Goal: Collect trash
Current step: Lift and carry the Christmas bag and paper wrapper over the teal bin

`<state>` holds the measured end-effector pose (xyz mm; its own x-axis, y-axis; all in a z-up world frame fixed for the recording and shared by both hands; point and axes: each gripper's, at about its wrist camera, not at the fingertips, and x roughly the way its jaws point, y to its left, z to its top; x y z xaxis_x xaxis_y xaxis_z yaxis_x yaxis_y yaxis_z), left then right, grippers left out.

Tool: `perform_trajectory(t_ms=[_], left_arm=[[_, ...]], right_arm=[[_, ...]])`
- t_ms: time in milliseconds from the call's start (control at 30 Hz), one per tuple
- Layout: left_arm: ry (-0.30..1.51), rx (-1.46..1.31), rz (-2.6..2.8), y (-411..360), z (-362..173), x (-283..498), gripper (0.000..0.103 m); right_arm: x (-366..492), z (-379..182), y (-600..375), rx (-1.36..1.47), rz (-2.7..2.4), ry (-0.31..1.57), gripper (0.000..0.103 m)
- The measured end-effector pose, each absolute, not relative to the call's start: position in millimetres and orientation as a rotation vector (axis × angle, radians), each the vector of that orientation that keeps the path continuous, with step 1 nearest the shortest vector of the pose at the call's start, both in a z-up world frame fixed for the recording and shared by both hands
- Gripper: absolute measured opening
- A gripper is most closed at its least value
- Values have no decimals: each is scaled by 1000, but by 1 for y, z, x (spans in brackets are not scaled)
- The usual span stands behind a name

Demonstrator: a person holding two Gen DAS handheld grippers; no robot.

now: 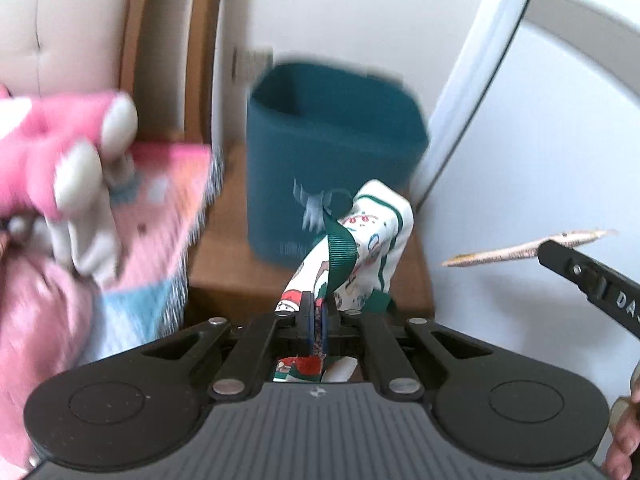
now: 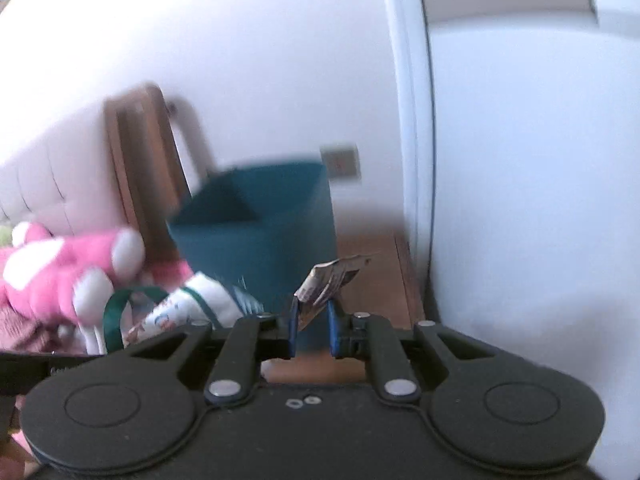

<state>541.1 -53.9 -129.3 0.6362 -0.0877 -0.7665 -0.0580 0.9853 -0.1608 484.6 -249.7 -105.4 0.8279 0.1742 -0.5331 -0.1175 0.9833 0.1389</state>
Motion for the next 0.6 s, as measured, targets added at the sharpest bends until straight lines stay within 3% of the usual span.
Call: perform_trajectory(t_ms=[233, 600], left_arm=[[783, -217, -54, -41, -70, 580, 3], [675, -149, -112, -5, -19, 704, 3]], right_arm=[[521, -51, -226, 22, 186, 504, 13], [608, -39, -175, -57, 128, 520, 13]])
